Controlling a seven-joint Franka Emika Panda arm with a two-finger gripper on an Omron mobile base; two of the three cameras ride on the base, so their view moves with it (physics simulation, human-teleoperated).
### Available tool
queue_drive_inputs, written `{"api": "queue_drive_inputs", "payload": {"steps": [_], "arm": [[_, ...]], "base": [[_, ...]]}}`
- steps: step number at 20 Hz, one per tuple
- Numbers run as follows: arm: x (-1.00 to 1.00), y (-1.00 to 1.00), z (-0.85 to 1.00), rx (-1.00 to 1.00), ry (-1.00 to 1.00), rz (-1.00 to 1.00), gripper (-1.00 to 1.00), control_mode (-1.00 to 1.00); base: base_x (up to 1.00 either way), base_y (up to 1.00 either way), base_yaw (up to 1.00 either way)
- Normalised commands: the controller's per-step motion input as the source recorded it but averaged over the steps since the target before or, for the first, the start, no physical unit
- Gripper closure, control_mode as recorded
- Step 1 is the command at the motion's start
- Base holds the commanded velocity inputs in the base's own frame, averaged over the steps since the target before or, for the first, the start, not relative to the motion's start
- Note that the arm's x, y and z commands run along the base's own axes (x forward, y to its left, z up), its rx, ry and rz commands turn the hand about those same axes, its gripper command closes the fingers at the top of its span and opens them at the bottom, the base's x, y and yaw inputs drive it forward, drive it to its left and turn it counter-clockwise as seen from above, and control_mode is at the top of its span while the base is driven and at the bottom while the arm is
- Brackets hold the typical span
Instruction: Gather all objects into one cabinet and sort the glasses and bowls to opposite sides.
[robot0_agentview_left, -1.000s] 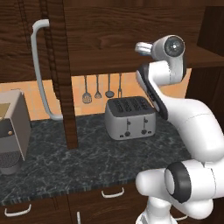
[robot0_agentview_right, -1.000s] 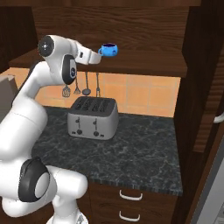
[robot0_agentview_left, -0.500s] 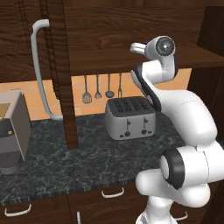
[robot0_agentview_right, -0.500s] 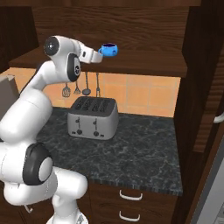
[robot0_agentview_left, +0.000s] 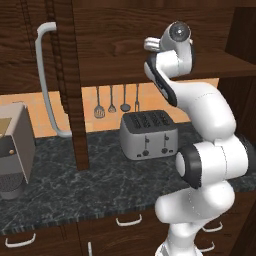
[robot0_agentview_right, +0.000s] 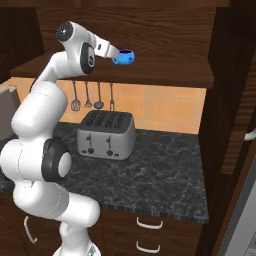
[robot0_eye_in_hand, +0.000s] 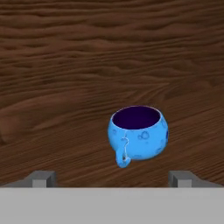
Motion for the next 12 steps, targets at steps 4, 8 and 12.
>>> {"api": "queue_drive_inputs", "payload": {"steps": [4, 8, 12], "arm": [[0.25, 0.00, -0.01, -0.02, 0.01, 0.00, -1.00, -1.00], [0.15, 0.00, -0.12, -0.04, 0.00, 0.00, -1.00, -1.00], [0.13, 0.00, -0.05, -0.01, 0.00, 0.00, -1.00, -1.00]], "base": [[0.00, 0.00, 0.00], [0.00, 0.00, 0.00], [0.00, 0.00, 0.00]]}}
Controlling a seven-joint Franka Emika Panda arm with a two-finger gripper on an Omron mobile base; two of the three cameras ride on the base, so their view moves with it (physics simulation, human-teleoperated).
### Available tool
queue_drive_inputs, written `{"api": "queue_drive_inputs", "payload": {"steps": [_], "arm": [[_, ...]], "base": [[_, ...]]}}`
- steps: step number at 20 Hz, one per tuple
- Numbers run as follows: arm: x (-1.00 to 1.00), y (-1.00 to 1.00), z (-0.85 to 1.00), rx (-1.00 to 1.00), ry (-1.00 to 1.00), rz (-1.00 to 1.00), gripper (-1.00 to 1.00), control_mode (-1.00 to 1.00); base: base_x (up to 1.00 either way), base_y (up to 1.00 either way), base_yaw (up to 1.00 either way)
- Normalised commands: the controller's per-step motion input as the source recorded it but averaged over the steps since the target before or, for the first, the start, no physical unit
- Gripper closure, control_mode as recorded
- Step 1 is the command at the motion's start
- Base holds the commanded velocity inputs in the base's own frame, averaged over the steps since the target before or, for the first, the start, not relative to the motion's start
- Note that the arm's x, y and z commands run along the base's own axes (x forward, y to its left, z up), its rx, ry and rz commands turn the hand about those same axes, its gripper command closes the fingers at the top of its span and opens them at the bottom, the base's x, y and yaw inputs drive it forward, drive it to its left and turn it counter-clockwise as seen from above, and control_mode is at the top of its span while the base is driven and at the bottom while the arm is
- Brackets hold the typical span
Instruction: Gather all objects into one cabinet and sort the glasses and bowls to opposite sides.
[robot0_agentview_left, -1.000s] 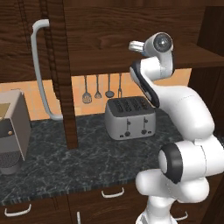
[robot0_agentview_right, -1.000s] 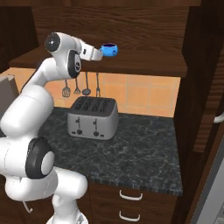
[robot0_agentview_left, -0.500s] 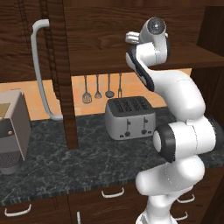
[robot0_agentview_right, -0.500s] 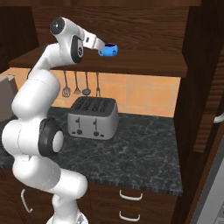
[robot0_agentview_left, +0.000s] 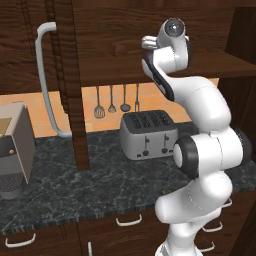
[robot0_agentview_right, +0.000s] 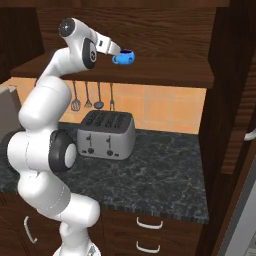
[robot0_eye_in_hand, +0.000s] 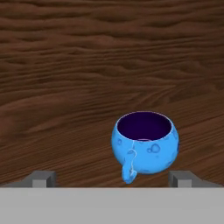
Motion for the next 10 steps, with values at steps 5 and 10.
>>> {"api": "queue_drive_inputs", "payload": {"steps": [5, 10], "arm": [[0.08, 0.00, -0.10, 0.00, 0.00, 0.00, -1.00, -1.00], [0.06, 0.00, -0.17, 0.00, 0.00, -0.01, -1.00, -1.00]], "base": [[0.00, 0.00, 0.00], [0.00, 0.00, 0.00]]}}
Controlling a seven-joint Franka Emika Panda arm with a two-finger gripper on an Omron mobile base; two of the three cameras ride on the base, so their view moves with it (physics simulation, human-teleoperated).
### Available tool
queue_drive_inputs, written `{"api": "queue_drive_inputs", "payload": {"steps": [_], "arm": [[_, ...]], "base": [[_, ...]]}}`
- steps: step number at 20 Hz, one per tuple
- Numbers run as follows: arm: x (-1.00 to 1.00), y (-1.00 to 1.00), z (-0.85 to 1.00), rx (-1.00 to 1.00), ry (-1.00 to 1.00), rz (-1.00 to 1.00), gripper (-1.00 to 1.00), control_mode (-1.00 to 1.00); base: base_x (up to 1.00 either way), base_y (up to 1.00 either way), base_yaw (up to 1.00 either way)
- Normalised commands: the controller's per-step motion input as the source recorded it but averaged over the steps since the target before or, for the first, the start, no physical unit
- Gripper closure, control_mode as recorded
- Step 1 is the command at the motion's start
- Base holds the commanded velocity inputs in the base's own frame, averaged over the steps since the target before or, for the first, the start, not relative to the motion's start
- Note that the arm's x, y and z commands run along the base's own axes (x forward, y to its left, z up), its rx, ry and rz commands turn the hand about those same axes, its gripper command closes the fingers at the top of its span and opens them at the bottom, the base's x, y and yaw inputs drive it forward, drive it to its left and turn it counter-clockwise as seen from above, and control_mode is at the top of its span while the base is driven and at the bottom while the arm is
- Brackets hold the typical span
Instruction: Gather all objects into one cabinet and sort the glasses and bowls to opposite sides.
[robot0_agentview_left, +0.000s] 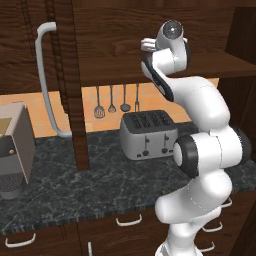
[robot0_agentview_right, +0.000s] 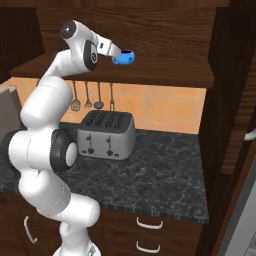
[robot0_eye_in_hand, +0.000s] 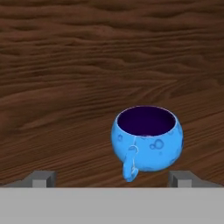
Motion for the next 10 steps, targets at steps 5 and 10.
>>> {"api": "queue_drive_inputs", "payload": {"steps": [5, 10], "arm": [[0.21, -0.01, -0.18, 0.00, 0.00, -0.04, -1.00, -1.00], [0.22, -0.15, -0.05, 0.00, 0.00, -0.05, -1.00, -1.00]], "base": [[0.00, 0.00, 0.00], [0.00, 0.00, 0.00]]}}
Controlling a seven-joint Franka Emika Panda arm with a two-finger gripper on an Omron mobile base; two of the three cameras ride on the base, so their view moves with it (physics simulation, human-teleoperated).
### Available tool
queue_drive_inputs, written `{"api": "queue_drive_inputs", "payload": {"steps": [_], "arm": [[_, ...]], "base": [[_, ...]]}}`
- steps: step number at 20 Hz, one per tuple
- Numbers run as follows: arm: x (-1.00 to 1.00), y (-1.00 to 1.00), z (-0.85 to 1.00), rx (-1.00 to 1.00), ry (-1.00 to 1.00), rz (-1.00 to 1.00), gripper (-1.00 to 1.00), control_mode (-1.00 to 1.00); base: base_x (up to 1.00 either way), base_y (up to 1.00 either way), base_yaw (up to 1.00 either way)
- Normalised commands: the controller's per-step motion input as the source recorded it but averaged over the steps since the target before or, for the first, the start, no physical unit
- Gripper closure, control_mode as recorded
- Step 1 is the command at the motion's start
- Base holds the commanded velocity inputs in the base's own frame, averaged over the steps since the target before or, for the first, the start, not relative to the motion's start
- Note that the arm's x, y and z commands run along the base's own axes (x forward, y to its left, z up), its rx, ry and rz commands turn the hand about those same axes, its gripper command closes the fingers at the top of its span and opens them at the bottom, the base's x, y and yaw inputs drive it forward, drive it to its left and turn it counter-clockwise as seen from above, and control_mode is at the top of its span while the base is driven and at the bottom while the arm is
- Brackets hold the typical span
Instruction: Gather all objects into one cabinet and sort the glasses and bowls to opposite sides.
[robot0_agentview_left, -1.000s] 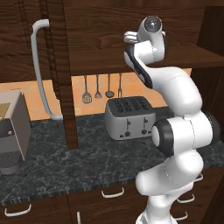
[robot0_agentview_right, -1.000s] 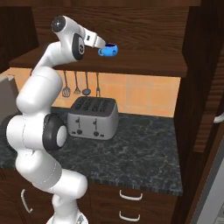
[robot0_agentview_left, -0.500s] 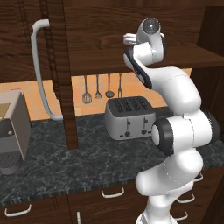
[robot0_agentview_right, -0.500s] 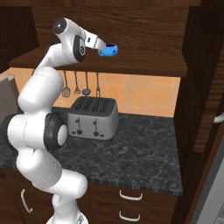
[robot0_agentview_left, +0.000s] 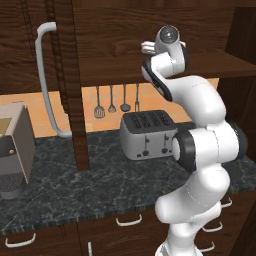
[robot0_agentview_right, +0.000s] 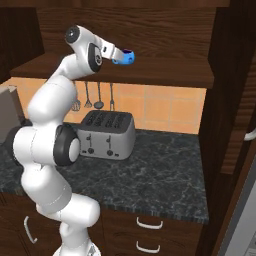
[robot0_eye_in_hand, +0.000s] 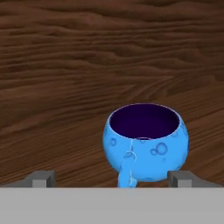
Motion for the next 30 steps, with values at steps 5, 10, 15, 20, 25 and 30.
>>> {"api": "queue_drive_inputs", "payload": {"steps": [5, 10, 15, 20, 25, 30], "arm": [[0.16, -0.29, -0.11, 0.00, 0.00, -0.08, -1.00, -1.00], [0.04, -0.22, -0.18, 0.00, 0.00, -0.10, -1.00, -1.00], [0.00, -0.04, -0.21, 0.00, 0.00, -0.09, -1.00, -1.00], [0.00, 0.00, -0.17, 0.00, 0.00, -0.07, -1.00, -1.00], [0.02, 0.00, -0.09, 0.00, 0.00, -0.06, -1.00, -1.00], [0.10, 0.00, -0.15, 0.00, 0.00, -0.06, -1.00, -1.00]], "base": [[0.00, 0.00, 0.00], [0.00, 0.00, 0.00], [0.00, 0.00, 0.00], [0.00, 0.00, 0.00], [0.00, 0.00, 0.00], [0.00, 0.00, 0.00]]}}
